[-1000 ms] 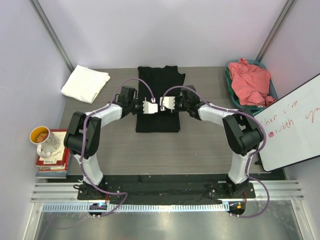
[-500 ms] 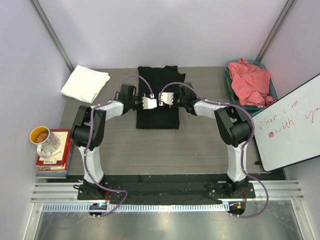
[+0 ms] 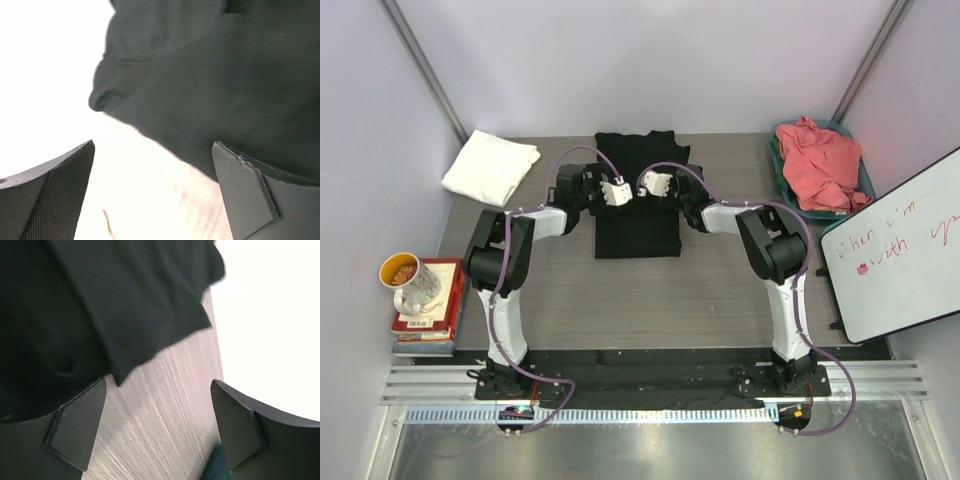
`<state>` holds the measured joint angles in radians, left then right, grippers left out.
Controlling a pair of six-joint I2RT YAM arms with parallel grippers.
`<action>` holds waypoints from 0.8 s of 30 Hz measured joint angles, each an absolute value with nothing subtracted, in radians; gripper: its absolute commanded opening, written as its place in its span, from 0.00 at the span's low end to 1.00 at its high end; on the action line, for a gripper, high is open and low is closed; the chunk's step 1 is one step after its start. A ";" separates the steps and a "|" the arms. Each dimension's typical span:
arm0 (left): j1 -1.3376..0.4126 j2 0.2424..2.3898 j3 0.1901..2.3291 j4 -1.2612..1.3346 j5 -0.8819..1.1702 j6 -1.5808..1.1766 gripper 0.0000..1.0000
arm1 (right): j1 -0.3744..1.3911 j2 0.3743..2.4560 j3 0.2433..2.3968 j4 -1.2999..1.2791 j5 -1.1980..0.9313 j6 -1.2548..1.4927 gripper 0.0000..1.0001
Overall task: Fold and stack the t-shirts
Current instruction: Fold the folded rectangular tshirt in 1/3 of the way
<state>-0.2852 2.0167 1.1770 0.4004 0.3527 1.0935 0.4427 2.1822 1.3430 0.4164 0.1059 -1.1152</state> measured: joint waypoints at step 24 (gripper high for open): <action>-0.271 1.833 1.102 0.247 0.383 1.070 0.00 | 0.406 2.096 1.628 -0.162 -0.308 -0.820 0.01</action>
<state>-0.2710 1.8328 1.1019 0.2474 0.3828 1.0702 0.4061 2.0964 1.6279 -0.1623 -0.3080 -0.8204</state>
